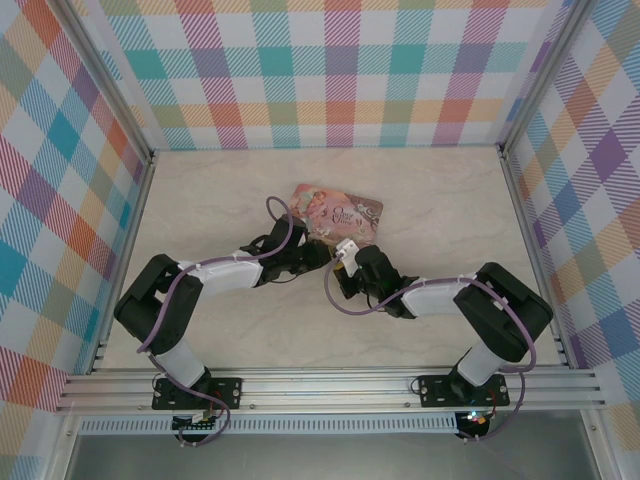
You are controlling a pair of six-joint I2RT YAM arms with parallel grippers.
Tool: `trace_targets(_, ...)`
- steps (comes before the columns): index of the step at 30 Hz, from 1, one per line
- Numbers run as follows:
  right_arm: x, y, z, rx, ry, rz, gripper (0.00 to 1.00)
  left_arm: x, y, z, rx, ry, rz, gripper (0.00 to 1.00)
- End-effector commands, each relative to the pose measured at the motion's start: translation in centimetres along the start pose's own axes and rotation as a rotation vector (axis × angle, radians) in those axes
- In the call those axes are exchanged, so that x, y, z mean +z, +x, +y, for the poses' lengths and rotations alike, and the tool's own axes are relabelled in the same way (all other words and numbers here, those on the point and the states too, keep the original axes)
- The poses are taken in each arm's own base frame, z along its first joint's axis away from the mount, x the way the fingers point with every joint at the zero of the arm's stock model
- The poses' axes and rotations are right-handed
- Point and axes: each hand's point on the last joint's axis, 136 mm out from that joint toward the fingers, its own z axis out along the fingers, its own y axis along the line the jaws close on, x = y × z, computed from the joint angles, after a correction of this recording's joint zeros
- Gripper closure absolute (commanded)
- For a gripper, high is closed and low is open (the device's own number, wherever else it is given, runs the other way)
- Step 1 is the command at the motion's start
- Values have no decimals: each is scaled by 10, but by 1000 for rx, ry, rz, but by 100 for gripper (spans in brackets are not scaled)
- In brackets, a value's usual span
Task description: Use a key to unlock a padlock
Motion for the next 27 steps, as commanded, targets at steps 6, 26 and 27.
trace_targets(6,9,-9,1,6,3,-32,100,-12,-8,-26,18,68,-25,77)
trace_targets(26,10,-19,2,41,-6,-78,100,-11,-9,-25,18,66,-30,77)
trace_targets(27,10,-19,3,42,-6,-78,100,-11,-8,-25,17,65,-27,77)
